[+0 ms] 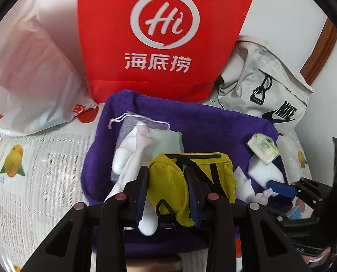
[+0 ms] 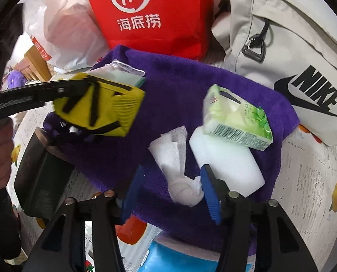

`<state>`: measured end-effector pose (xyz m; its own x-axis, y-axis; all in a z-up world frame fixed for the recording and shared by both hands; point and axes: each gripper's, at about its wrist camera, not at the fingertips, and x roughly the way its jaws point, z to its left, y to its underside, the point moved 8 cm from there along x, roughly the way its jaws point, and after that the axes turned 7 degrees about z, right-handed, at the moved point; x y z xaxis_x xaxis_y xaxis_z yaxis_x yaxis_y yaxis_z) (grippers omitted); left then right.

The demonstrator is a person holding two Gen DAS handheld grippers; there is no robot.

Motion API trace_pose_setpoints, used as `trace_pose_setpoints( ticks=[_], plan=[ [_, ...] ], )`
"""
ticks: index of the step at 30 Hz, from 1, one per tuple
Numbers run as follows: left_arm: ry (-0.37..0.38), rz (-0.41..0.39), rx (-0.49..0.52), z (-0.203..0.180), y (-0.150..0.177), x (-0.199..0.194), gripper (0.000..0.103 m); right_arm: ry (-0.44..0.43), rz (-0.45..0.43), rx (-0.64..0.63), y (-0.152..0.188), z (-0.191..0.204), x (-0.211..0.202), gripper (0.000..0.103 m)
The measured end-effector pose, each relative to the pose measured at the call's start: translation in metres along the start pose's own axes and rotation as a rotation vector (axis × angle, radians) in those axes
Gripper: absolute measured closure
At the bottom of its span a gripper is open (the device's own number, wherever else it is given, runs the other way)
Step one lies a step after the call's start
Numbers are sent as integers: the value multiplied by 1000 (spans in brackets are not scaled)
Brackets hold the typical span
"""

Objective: Organize soft objects
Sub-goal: 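Open the right tool to drop the tissue while the left tool drops the yellow bag on the towel, then grasp the white snack packet with the right tool while the left tool reaches toward the black watch strap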

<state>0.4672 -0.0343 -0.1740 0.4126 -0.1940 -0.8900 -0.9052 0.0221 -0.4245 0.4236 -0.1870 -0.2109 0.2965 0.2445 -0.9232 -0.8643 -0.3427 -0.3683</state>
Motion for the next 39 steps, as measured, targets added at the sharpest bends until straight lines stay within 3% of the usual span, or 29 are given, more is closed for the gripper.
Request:
trace_pose_setpoints(
  ticks=[10,15,22,28,39],
  plan=[
    [-12,43,-3,3,4,18,71,-39,-62,28,3,4,-27,49],
    [26,16,-11,-1,5,6,51,-49,-99,70,13,4,-45,49],
    [-13,-12,-7,5,20,-30,49,-47,-118,103,44,10,-67,49],
    [19,-51,4,2,49,-70,49,-60,-124,115,78,28,-80,49],
    [19,-63,29,10,137,-116,49,-108,-122,64,137,85,-87,49]
  ],
)
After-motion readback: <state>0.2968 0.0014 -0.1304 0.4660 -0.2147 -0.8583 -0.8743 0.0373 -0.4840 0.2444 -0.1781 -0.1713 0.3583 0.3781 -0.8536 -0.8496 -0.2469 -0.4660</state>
